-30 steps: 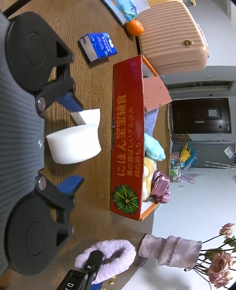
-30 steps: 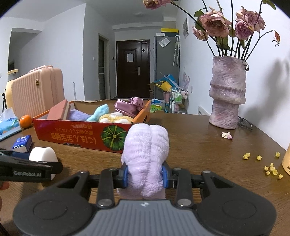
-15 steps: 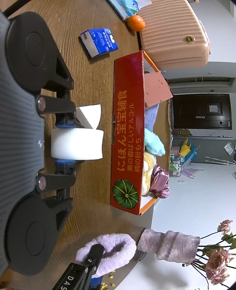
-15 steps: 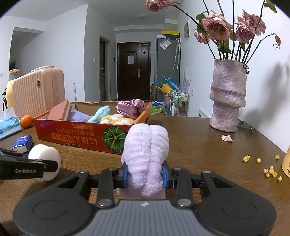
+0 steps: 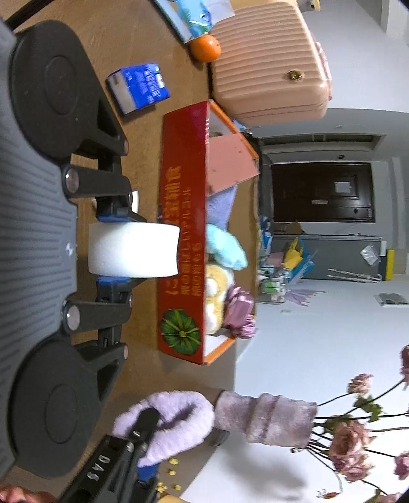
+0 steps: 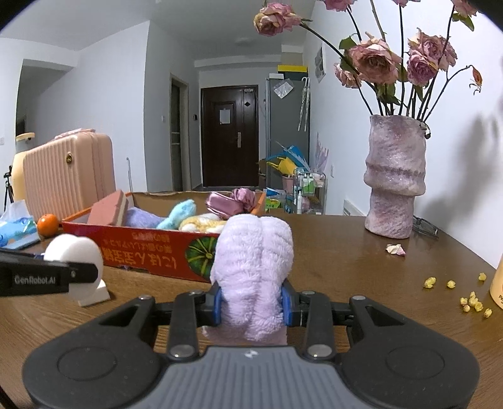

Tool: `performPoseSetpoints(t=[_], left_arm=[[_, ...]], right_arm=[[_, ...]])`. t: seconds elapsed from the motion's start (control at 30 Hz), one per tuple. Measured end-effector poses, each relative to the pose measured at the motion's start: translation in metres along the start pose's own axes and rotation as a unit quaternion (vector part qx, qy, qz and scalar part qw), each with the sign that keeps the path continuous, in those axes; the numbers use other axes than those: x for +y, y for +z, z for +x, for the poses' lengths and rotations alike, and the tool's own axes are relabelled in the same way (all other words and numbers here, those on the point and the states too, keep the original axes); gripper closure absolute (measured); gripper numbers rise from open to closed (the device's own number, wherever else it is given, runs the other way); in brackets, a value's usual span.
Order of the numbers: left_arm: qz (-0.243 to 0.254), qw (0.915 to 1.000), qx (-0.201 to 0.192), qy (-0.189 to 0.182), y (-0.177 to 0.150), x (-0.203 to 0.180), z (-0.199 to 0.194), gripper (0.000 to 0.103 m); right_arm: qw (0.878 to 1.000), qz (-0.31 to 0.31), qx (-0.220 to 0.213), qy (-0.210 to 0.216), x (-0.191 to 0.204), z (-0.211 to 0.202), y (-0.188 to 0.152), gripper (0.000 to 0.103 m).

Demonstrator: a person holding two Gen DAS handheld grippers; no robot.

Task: Organize soft objects
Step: 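Lift the lilac towel and white foam cylinder and carry both toward the box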

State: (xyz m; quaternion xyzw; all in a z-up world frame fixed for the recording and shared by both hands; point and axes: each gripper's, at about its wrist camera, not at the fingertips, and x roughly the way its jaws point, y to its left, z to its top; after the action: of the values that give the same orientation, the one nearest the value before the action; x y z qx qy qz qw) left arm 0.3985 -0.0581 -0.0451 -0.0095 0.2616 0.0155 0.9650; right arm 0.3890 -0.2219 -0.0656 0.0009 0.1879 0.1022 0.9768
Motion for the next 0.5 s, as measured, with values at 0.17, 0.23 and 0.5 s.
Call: performPoseSetpoints(t=[0.17,0.23,0.5], left_arm=[[-0.007,0.9998,-0.020,0.003,0.008,0.006,-0.006,0.074],[-0.011,0.9996,-0.025,0.003,0.010,0.009,-0.007,0.074],[-0.020,0.9985,-0.052,0.006,0.022,0.021,-0.013,0.074]], right_arm=[[1.000,0.009,-0.014,0.005,0.013,-0.001,0.003,0.069],[1.000,0.010,-0.019,0.006,0.019,0.000,0.004,0.069],[0.999,0.013,-0.039,0.009,0.044,0.006,0.010,0.069]])
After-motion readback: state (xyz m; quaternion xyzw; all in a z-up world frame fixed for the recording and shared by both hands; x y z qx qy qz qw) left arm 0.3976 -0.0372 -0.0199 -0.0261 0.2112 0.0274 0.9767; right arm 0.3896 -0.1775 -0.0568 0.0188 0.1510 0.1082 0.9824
